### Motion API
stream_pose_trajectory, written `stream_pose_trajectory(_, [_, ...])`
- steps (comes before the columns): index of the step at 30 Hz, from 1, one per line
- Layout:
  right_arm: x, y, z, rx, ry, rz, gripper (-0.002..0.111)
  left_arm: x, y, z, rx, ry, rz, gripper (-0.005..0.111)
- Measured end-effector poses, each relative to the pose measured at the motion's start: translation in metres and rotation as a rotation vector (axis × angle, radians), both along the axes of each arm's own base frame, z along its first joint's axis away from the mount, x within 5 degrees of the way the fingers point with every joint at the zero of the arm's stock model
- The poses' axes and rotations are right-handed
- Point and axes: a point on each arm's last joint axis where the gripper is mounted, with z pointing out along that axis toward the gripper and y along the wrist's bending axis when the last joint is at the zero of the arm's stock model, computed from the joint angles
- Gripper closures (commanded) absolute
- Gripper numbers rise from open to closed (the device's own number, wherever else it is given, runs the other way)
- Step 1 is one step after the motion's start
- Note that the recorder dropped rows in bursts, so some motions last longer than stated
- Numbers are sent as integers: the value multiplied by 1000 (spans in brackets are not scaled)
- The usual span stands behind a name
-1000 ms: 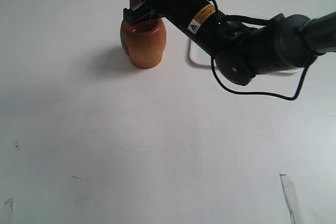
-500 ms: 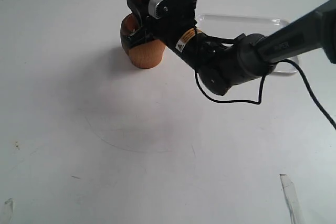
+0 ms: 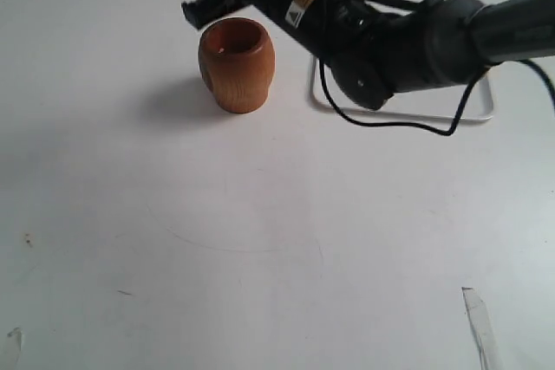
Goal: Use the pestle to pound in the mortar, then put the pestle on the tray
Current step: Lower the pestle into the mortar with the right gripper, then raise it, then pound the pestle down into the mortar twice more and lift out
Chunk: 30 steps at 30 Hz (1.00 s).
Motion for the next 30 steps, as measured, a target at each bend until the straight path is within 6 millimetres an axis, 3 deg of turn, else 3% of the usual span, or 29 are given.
stream_pose_trajectory(5, [1,10,-69,-95,118,11,108,0,0,0,0,0,0,107])
stream_pose_trajectory(9, [-4,16,-74,-104,61,21,108,0,0,0,0,0,0,107])
stream_pose_trajectory(13, [-7,17,-58,-105,54,13,108,0,0,0,0,0,0,107])
stream_pose_trajectory(20, [-23,1,60,78,-121,-4,108,0,0,0,0,0,0,107])
stream_pose_trajectory(22, [-27,-3,76,117,-131,-2,108,0,0,0,0,0,0,107])
stream_pose_trajectory(25, [-25,-4,74,119,-77,-13,108,0,0,0,0,0,0,107])
stream_pose_trajectory(28, [-16,0,50,113,32,-44,108,0,0,0,0,0,0,107])
stream_pose_trajectory(30, [-10,3,23,107,123,-64,108,0,0,0,0,0,0,107])
